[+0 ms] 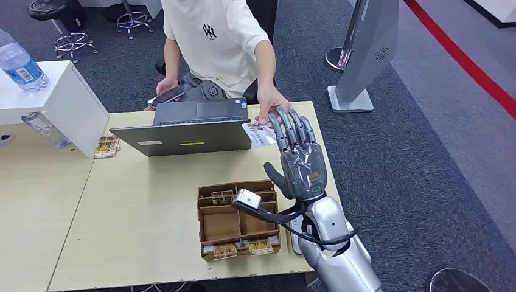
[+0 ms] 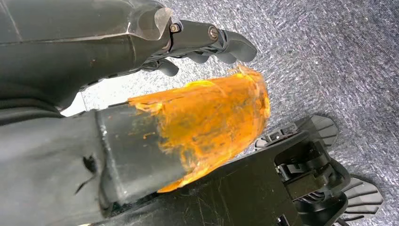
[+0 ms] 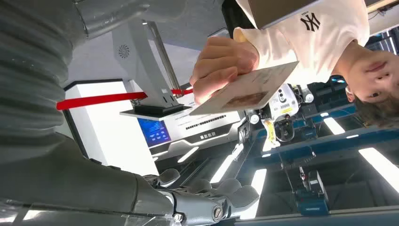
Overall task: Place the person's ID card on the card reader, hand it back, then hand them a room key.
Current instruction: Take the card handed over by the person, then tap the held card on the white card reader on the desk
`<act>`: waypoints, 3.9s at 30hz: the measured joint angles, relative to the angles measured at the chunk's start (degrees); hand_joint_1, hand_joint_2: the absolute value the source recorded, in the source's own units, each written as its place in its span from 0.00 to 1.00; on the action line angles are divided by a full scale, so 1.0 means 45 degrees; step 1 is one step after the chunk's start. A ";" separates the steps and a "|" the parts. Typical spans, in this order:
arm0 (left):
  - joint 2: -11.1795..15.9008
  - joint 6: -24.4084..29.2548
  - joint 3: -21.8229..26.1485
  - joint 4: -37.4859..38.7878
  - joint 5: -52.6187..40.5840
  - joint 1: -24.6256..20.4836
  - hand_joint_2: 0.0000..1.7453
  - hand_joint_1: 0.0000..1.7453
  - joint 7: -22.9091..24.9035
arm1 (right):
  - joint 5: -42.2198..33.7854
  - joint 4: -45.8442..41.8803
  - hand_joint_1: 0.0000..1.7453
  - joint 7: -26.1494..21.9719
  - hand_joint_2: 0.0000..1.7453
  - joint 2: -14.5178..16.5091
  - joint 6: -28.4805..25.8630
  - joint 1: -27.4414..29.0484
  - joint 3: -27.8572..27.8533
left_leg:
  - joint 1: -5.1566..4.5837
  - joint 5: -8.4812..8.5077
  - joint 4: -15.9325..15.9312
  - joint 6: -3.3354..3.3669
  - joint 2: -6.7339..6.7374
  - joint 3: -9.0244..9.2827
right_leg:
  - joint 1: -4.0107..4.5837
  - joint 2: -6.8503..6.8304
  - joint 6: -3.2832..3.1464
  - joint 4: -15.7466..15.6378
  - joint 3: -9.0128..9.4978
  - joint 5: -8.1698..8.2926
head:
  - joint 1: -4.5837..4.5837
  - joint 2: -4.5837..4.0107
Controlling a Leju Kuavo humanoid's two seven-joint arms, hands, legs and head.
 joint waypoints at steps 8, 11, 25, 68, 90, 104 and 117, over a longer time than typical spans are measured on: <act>-0.0011 -0.0017 -0.0049 0.0000 -0.0007 0.0002 0.00 0.00 -0.0002 | 0.0018 0.0092 1.00 0.0039 1.00 0.0000 0.0000 0.0011 0.0000 | 0.0000 0.0000 0.0000 0.0000 0.0000 0.0001 | 0.0000 0.0000 0.0000 0.0000 0.0000 0.0000 | 0.0000 0.0000; -0.0017 -0.0017 -0.0055 0.0000 -0.0013 0.0003 0.00 0.00 -0.0005 | 0.0019 0.0092 0.94 0.0041 1.00 0.0000 0.0000 0.0020 0.0000 | 0.0000 0.0001 0.0000 0.0000 0.0001 0.0001 | 0.0000 0.0000 0.0000 0.0000 0.0000 0.0000 | 0.0000 0.0000; -0.0056 -0.0006 -0.0087 0.0000 -0.0004 0.0005 0.00 0.00 -0.0007 | -0.0015 0.0082 1.00 0.0154 1.00 0.0000 0.0000 0.0186 0.0005 | 0.0000 0.0000 0.0000 0.0000 0.0000 0.0001 | 0.0000 0.0000 0.0000 0.0000 -0.0001 0.0000 | 0.0000 0.0000; 0.0568 0.0901 0.1097 0.0000 0.2374 0.1213 0.00 0.00 -0.2353 | -1.7222 -0.4922 1.00 -0.3472 1.00 -0.0381 0.7807 0.7028 -0.4359 | -0.0001 -0.0031 -0.0004 0.0007 -0.0004 -0.0004 | -0.0001 -0.0008 0.0010 -0.0008 -0.0004 -0.0027 | 0.0000 0.0000; 0.0650 0.0901 0.1596 0.0000 0.2314 0.1253 0.00 0.00 -0.2395 | -1.6157 -0.2780 1.00 -0.2053 1.00 -0.0311 0.9757 0.7009 -0.5667 | 0.0000 -0.0031 -0.0005 0.0007 -0.0004 -0.0006 | 0.0000 -0.0007 0.0010 -0.0008 -0.0002 -0.0027 | 0.0000 0.0000; 0.0685 0.0882 0.1913 0.0000 0.2448 0.1299 0.00 0.00 -0.2395 | -1.6048 -0.2170 1.00 -0.1836 1.00 -0.0356 0.9475 0.6577 -0.5523 | 0.0000 -0.0031 -0.0005 0.0007 -0.0003 -0.0005 | 0.0000 -0.0006 0.0010 -0.0008 -0.0002 -0.0027 | 0.0000 0.0000; 0.0685 0.0879 0.2154 0.0000 0.2415 0.1309 0.00 0.00 -0.2403 | -1.3590 -0.1987 1.00 -0.1596 1.00 -0.0580 0.8159 0.6088 -0.4649 | 0.0000 -0.0029 -0.0005 0.0006 -0.0002 -0.0004 | 0.0000 -0.0005 0.0010 -0.0008 -0.0001 -0.0027 | 0.0000 0.0000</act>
